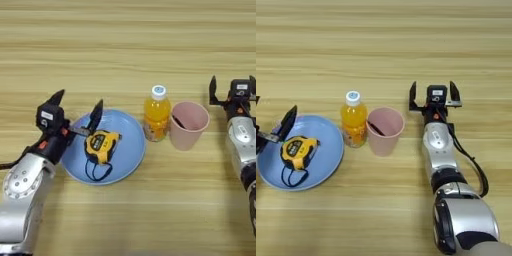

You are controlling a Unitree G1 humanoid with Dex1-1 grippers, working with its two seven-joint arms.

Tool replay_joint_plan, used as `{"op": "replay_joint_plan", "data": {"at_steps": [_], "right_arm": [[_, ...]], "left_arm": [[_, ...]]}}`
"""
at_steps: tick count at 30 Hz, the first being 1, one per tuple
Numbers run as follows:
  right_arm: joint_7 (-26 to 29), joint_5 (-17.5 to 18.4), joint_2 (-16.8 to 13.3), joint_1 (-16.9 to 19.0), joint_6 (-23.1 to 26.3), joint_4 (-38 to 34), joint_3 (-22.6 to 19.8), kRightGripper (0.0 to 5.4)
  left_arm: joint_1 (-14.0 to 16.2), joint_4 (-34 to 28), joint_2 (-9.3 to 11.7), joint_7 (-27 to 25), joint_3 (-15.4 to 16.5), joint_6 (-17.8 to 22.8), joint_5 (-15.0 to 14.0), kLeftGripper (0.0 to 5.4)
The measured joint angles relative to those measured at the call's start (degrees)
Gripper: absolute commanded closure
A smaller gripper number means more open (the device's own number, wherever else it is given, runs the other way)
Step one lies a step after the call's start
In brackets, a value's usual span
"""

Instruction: Move the objects on the table

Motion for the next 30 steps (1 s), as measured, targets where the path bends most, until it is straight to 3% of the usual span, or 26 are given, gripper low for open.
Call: {"op": "replay_joint_plan", "data": {"at_steps": [2,9,16,24,30], "right_arm": [[0.0,0.0,0.0,0.0,0.0,0.2,0.0,0.02],[0.0,-0.1,0.0,-0.1,0.0,0.7,0.1,0.02],[-0.1,-0.3,0.0,-0.1,0.0,0.7,0.2,0.02],[-0.3,-0.4,0.2,-0.1,0.0,0.6,0.5,0.02],[-1.1,-0.4,0.3,-0.1,0.0,0.6,0.7,0.02]], "left_arm": [[2.7,-3.6,0.8,-1.1,-0.1,1.8,-0.9,0.0],[6.6,-7.2,4.5,-6.8,-1.3,4.8,-2.3,0.0],[8.4,-5.0,4.4,-9.3,-7.0,4.6,-0.3,0.0],[7.9,0.0,4.3,-9.3,-7.6,2.6,2.6,0.0],[7.4,1.0,4.2,-9.3,-7.4,1.4,2.7,0.0]]}}
